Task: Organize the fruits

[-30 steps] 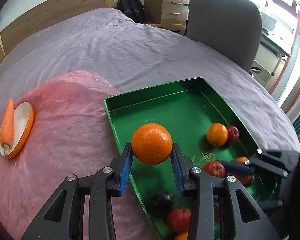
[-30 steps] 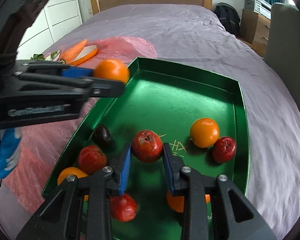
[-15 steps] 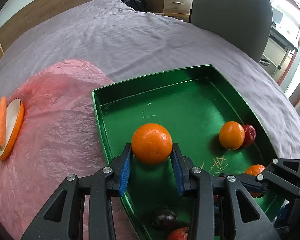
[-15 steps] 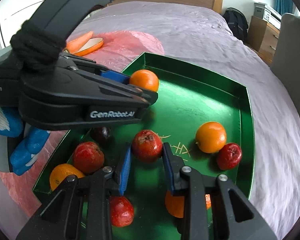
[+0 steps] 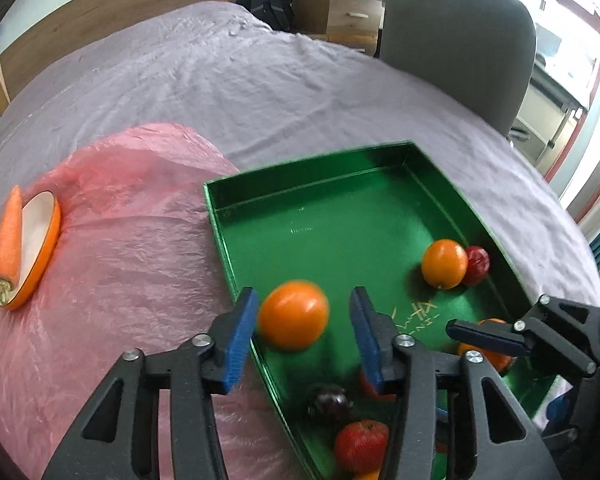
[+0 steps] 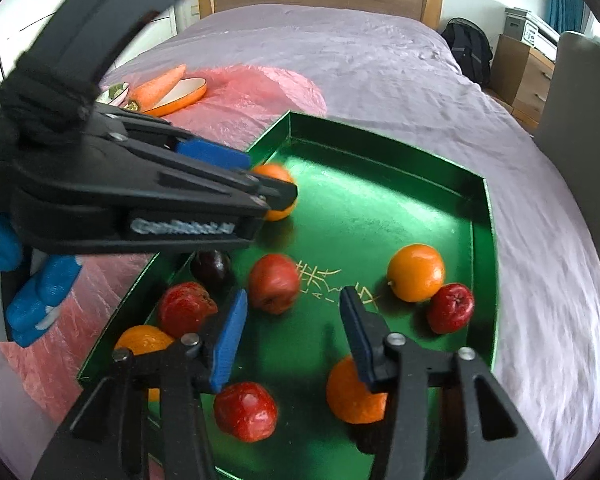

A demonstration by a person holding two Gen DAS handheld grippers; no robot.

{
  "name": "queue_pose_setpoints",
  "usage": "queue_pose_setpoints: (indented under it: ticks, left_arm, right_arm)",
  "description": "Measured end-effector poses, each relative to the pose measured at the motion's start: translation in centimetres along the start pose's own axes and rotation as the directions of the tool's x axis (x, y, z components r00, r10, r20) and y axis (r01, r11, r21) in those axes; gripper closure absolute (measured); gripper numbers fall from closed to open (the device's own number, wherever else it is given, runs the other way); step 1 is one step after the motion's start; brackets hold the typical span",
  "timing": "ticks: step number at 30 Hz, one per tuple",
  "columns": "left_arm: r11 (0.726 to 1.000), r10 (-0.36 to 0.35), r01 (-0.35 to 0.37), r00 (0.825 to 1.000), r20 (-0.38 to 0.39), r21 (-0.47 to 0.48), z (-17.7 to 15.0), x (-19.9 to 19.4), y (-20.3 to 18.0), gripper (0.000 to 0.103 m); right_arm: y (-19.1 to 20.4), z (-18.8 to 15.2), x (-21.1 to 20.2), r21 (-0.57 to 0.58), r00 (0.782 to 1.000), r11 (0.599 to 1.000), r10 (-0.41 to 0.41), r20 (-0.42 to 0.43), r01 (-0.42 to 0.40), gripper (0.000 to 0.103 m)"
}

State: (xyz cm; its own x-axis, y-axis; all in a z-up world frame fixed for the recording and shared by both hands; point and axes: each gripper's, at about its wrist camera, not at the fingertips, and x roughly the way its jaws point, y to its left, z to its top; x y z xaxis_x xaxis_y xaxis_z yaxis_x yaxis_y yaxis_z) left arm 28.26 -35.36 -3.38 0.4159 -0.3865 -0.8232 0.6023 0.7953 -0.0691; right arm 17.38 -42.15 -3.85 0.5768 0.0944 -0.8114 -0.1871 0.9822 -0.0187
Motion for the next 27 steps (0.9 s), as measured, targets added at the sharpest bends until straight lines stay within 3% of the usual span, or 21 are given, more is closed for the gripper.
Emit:
queue_pose_setpoints:
  ticks: [8, 12, 20, 27]
  left_arm:
    - [1.000, 0.027, -0.027, 0.999, 0.036, -0.006, -1.6, -3.6, 0.6, 0.059]
    - [0.998, 0.066, -0.065, 0.996, 0.061, -0.018, -3.4, -6.3, 1.2, 0.055]
    - [0.981, 0.188, -0.182, 0.976, 0.111, -0.065, -9.2, -12.6, 2.8, 0.049]
    - [0.963, 0.240, -0.222, 0.964, 0.112, -0.155, -14.1, -17.1, 5.2, 0.048]
  right_arm:
    - [0.6, -0.3, -2.4, 0.019, 1.000, 1.000, -0.012, 0.009, 0.012, 0.015]
    - [1.1, -0.4, -3.5, 0.041, 1.000, 0.999, -0.016, 0.018, 0.015, 0.004]
    - [4.1, -1.4, -5.8, 0.069, 1.000, 0.998, -0.007, 0.025, 0.005, 0.000]
    - [8.1, -2.3, -7.4, 0.073, 1.000, 0.997, 0.011, 0.024, -0.013, 0.000]
